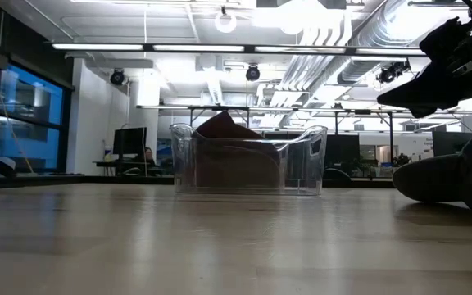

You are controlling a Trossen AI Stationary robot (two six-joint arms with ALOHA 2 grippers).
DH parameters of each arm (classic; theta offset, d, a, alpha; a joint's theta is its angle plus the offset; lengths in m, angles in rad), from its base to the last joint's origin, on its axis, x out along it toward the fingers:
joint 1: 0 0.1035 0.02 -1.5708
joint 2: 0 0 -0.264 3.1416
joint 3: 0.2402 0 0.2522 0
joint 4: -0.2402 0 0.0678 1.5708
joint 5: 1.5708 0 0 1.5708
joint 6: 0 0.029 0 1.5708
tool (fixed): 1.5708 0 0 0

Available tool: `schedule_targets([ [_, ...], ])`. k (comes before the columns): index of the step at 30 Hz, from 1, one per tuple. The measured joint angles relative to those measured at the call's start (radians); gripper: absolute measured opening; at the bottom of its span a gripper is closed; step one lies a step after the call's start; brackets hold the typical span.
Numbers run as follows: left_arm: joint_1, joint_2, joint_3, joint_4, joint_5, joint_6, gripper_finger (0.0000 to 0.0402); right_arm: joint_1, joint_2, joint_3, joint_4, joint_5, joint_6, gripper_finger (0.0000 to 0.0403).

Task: Pick & Place hat
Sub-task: Put the black cap into the bottom transparent bin

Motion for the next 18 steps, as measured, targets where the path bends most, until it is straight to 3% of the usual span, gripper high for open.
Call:
schedule_targets([
  [10,-0.101,-0.063,-0.001,-0.078,-0.197,-0.332,0.0000,0.000,0.000,0.000,0.000,0.000,0.000,0.0000],
  [18,-0.133,-0.069,-0.001,-0.143,-0.199,-0.422,0.0000,0.000,0.000,0.000,0.000,0.000,0.000,0.0000],
])
